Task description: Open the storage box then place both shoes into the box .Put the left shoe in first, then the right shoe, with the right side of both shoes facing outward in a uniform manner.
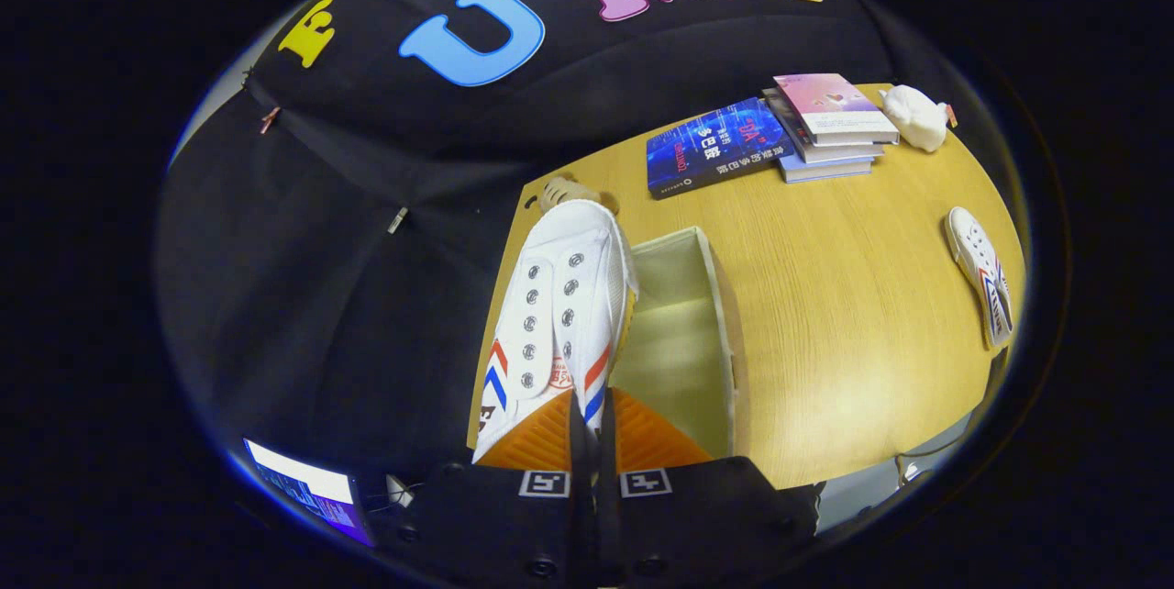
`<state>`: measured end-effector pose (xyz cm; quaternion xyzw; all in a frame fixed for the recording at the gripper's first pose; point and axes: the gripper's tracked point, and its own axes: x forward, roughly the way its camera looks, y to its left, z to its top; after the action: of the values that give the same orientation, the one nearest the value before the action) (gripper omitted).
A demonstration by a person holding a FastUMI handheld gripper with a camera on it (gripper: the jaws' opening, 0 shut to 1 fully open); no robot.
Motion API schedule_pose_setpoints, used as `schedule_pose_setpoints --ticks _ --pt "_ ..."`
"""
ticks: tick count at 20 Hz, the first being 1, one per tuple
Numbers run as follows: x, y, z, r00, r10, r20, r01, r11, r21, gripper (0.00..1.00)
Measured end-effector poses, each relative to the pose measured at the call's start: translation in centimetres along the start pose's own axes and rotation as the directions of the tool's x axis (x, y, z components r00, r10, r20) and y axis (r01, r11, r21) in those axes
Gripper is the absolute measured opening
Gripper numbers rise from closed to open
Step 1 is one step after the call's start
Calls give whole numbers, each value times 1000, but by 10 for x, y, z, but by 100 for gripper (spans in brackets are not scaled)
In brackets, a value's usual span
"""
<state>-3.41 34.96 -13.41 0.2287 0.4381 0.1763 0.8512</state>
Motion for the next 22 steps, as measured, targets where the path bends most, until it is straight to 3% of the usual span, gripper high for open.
schedule_pose_setpoints --ticks 9,17,20,22 --pt "75 -8 -45 987 -92 -128 87 995 -42 5" --pt "104 -18 -67 962 -181 -204 160 981 -111 6" --pt "113 -19 -76 956 -183 -229 153 978 -140 13" --pt "114 -3 -74 966 -122 -227 94 987 -130 26"
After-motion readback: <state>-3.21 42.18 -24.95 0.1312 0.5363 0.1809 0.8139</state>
